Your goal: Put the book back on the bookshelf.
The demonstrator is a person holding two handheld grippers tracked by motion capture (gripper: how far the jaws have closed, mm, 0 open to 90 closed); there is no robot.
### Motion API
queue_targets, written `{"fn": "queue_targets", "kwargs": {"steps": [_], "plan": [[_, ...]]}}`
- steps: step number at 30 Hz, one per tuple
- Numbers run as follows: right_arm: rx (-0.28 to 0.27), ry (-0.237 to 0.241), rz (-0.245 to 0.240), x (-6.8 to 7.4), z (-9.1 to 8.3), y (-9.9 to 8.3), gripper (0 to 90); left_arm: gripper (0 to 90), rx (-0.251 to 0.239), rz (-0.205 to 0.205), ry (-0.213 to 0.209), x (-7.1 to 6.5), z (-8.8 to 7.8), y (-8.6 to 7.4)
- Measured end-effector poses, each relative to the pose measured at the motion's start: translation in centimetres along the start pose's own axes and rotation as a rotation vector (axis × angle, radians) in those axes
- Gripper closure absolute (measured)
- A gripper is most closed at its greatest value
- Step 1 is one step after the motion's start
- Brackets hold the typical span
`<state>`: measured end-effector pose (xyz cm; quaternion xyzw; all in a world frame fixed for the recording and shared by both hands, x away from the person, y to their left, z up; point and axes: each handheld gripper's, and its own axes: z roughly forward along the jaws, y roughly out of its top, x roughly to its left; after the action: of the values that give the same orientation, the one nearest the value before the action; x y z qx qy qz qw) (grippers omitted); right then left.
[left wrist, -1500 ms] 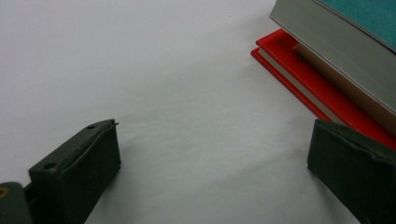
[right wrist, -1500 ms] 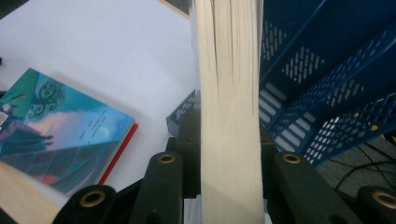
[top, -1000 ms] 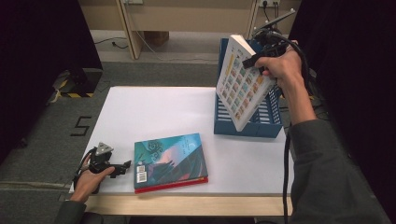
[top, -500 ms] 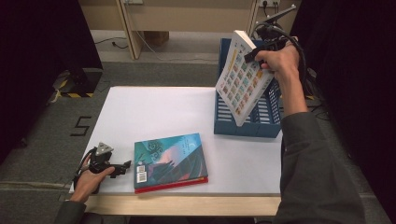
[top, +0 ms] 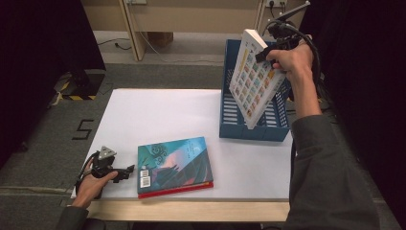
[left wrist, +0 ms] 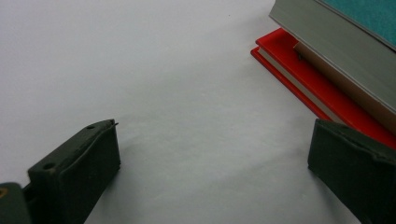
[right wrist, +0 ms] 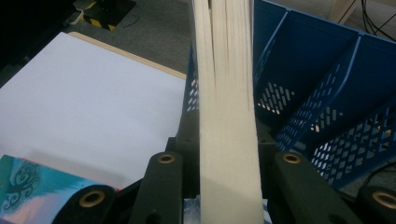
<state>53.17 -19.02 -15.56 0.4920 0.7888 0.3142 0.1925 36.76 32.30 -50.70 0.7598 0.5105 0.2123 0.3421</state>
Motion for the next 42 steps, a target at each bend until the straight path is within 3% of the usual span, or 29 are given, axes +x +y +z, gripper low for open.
{"fn": "queue_targets", "kwargs": {"steps": [10,20,34,42], "plan": [[0.044,-0.022,0.029,0.3,1.8,1.8,73.3,1.8,-0.001,-0.001,-0.001,0.0,0.0,0.0],[0.043,-0.051,0.066,0.3,3.6,3.5,73.3,1.9,-0.003,-0.001,-0.004,0.0,0.0,0.0],[0.029,-0.025,0.110,0.1,7.4,4.0,73.0,2.2,-0.003,0.001,-0.005,0.0,-0.1,0.0],[0.023,-0.021,0.139,-0.6,9.4,3.7,72.9,2.2,-0.003,0.000,-0.005,0.0,-0.1,0.0]]}}
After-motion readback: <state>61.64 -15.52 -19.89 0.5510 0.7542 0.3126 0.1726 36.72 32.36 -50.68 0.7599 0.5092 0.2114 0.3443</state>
